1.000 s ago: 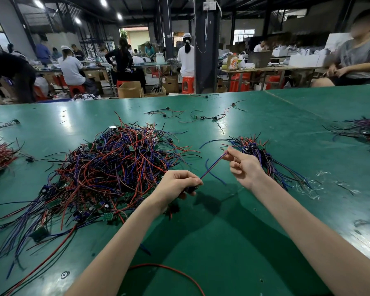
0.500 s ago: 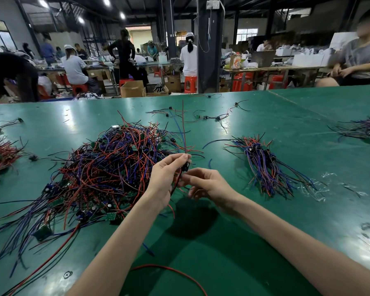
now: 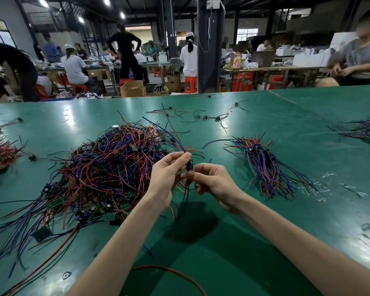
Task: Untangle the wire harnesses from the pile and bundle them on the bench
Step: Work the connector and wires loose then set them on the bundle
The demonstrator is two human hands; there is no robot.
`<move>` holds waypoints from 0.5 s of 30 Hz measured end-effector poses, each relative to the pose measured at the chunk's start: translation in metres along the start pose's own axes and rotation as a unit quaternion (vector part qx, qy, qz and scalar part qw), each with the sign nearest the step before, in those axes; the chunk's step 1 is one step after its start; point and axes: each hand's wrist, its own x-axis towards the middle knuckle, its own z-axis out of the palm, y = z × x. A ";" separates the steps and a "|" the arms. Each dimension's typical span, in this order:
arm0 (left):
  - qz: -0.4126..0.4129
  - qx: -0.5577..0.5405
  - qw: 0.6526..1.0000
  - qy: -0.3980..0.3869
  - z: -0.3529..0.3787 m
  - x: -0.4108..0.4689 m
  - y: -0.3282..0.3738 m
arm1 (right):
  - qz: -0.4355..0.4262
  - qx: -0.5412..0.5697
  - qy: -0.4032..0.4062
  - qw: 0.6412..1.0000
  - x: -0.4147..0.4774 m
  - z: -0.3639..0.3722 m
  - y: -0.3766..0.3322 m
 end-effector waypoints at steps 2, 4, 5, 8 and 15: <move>0.001 0.008 1.000 0.006 -0.001 0.002 -0.002 | -0.002 -0.012 0.011 1.000 0.002 -0.002 0.000; -0.010 0.023 1.000 -0.005 -0.002 0.003 -0.003 | 0.003 -0.011 0.029 1.000 0.005 -0.004 0.000; -0.020 0.039 0.999 -0.016 -0.003 0.003 -0.004 | 0.006 -0.011 0.038 0.999 0.006 -0.005 0.000; -0.041 0.085 0.994 -0.060 -0.004 0.003 -0.008 | 0.013 -0.019 0.055 0.998 0.009 -0.009 0.001; -0.005 0.101 0.994 -0.038 -0.007 0.004 -0.013 | 0.046 -0.086 -0.007 0.995 0.009 -0.017 0.000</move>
